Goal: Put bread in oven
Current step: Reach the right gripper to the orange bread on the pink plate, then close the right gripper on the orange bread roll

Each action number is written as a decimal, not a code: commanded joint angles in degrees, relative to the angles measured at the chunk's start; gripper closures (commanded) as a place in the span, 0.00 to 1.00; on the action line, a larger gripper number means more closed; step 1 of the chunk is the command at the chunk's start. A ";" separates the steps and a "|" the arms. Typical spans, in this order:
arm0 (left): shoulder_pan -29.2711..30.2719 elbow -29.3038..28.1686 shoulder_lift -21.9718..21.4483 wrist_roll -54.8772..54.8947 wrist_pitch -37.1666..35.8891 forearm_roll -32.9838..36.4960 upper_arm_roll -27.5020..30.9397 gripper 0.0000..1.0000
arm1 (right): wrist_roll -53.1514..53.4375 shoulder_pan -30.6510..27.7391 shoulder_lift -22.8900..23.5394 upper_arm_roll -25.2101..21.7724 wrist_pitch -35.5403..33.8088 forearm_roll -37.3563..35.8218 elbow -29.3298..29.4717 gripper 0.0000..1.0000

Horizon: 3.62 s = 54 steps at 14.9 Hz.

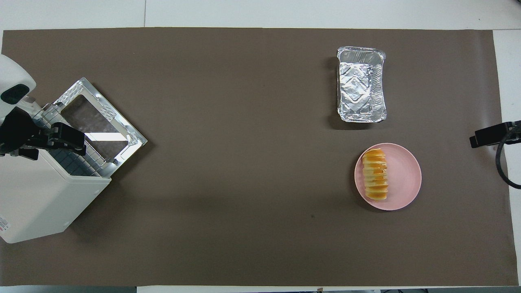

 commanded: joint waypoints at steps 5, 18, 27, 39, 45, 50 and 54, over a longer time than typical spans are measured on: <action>0.68 -0.91 -1.25 0.22 0.50 -0.75 -0.16 0.00 | 0.80 -0.22 -1.25 0.33 -0.31 -0.61 -1.35 0.00; 0.68 -0.91 -1.25 0.22 0.50 -0.75 -0.16 0.00 | 4.57 7.34 -8.28 0.77 15.50 -0.61 -25.68 0.00; 0.68 -0.91 -1.25 0.22 0.50 -0.75 -0.16 0.00 | 3.78 10.15 -1.60 0.86 35.63 -0.61 -38.08 0.00; 0.68 -0.91 -1.25 0.22 0.50 -0.75 -0.16 0.00 | 0.18 11.03 2.79 0.86 53.21 -0.61 -46.17 0.00; 0.68 -0.91 -1.25 0.22 0.50 -0.75 -0.16 0.00 | 0.09 10.68 4.29 0.86 55.68 -0.61 -46.08 0.23; 0.68 -0.91 -1.25 0.22 0.50 -0.75 -0.16 0.00 | 1.50 10.33 4.47 0.77 54.80 -0.61 -45.65 1.00; 0.68 -0.91 -1.25 0.22 0.50 -0.75 -0.16 0.00 | 1.32 10.33 4.55 0.77 53.57 -0.61 -45.21 1.00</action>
